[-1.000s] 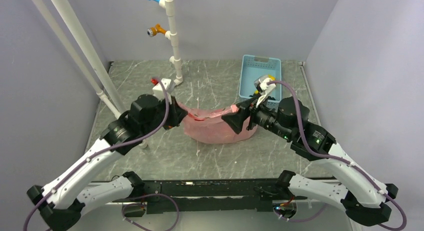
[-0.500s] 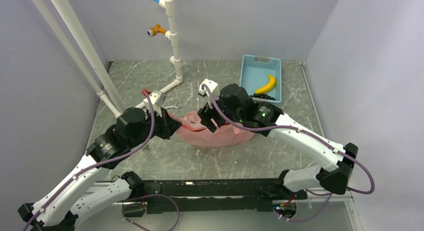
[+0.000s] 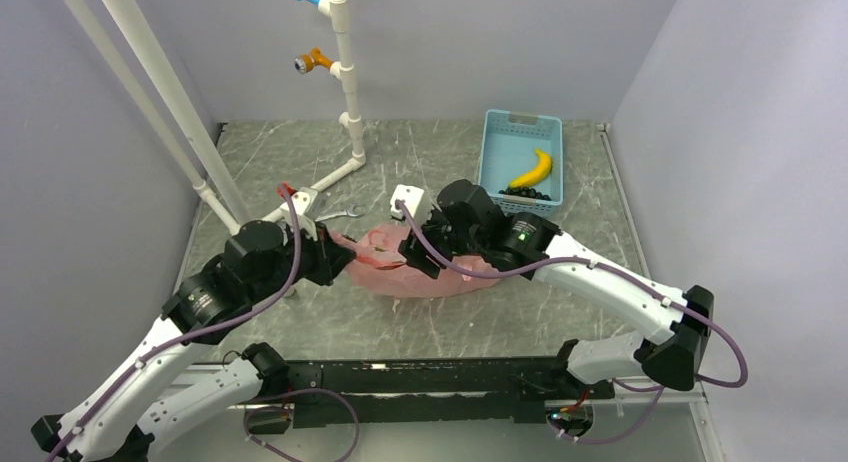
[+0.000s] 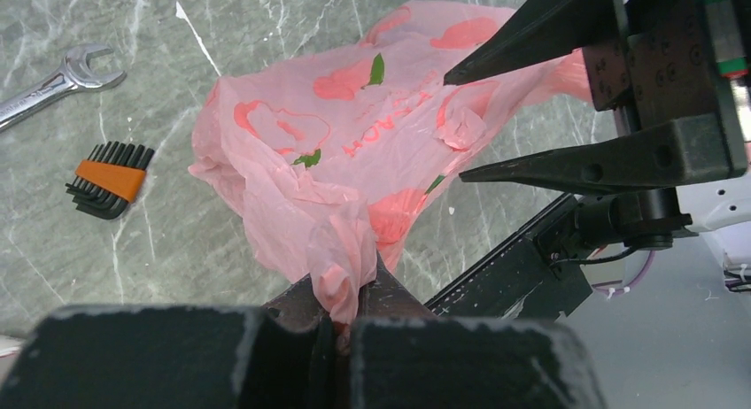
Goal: Take the fake fruits out of the plastic bag
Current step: Adjust the plastic bag at the center of the board.
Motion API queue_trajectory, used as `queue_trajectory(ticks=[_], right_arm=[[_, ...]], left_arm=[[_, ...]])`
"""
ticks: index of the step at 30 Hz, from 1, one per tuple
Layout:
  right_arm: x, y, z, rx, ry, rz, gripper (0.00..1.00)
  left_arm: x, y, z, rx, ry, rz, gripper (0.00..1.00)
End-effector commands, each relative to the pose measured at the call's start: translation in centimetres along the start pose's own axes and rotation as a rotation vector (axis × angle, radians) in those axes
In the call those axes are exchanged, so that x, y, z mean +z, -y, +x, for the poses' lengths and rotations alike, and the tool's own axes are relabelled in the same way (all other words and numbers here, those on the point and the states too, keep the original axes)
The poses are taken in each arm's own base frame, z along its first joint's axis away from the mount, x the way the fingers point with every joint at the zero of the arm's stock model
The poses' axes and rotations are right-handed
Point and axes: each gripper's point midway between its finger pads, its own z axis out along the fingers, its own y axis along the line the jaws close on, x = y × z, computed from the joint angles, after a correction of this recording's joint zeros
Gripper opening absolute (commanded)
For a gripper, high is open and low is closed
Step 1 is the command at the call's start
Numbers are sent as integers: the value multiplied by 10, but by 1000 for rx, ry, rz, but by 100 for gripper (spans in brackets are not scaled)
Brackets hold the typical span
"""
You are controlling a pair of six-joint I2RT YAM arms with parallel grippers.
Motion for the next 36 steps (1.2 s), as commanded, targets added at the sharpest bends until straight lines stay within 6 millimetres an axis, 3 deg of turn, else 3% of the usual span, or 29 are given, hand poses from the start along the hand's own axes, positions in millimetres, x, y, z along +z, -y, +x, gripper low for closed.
queue_trajectory(ticks=[1, 3, 7, 10, 14, 16, 17, 21, 22, 24, 29, 33, 36], right_arm=[[9, -12, -16, -35, 48, -76, 61], [12, -11, -19, -33, 58, -63, 61], [22, -1, -21, -42, 61, 18, 48], [23, 17, -27, -40, 84, 152, 24], [18, 16, -36, -22, 148, 158, 14], [19, 17, -38, 5, 169, 170, 0], [19, 20, -40, 26, 182, 190, 0], [15, 43, -43, 154, 231, 341, 0], [11, 51, -45, 192, 246, 391, 0], [2, 66, -47, 302, 268, 487, 0], [-14, 85, -56, 519, 295, 626, 0], [-21, 80, -73, 662, 376, 593, 0], [-25, 74, -84, 680, 422, 549, 0]], left_arm=[[-8, 4, -13, 1, 61, 18, 0], [-9, -2, -15, 1, 70, -14, 0], [-9, -1, -15, 3, 59, -16, 0], [-9, -2, -14, 6, 54, -22, 0], [-10, -9, -9, 9, 43, -56, 0], [-13, -13, -8, -7, 34, -80, 0], [-14, -13, -7, -18, 32, -81, 8], [-25, 1, -10, -42, 30, -15, 68], [-28, 7, -10, -41, 31, 17, 78], [-34, 20, -8, -36, 22, 94, 88], [-38, 33, -4, -103, 12, 165, 89], [-13, 45, 6, -320, 1, 228, 78], [8, 61, 13, -427, -25, 331, 77]])
